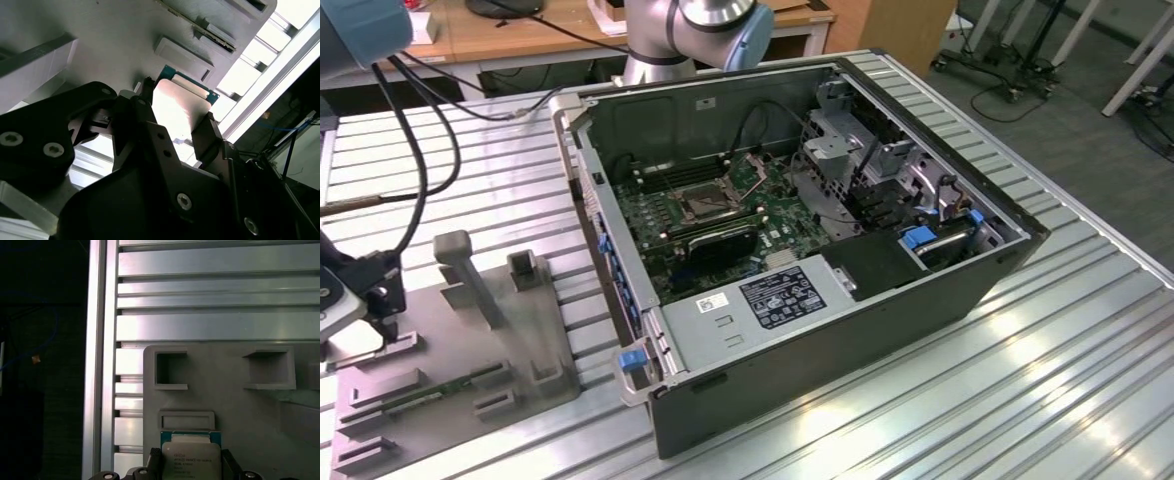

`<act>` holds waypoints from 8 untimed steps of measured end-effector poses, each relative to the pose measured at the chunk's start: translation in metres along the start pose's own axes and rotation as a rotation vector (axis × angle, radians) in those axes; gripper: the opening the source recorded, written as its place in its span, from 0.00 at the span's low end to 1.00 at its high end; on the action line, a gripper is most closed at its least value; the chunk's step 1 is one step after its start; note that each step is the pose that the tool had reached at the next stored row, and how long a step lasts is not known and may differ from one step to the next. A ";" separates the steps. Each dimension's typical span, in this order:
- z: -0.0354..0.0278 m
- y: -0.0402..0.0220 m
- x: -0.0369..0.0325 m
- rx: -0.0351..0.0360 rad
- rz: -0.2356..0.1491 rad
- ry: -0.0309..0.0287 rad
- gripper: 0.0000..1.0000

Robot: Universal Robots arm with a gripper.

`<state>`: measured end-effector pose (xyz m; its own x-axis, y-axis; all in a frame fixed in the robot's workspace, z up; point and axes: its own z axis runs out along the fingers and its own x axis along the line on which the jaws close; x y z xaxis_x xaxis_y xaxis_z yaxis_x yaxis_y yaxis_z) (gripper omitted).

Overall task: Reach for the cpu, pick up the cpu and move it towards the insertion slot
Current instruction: 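Pick up the cpu and move it towards the insertion slot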

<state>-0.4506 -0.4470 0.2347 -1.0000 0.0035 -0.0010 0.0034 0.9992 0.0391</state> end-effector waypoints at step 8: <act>-0.0042 0.0002 0.0000 -0.0002 0.000 -0.0002 0.55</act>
<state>-0.4506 -0.4470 0.2389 -1.0000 0.0035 -0.0012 0.0035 0.9992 0.0393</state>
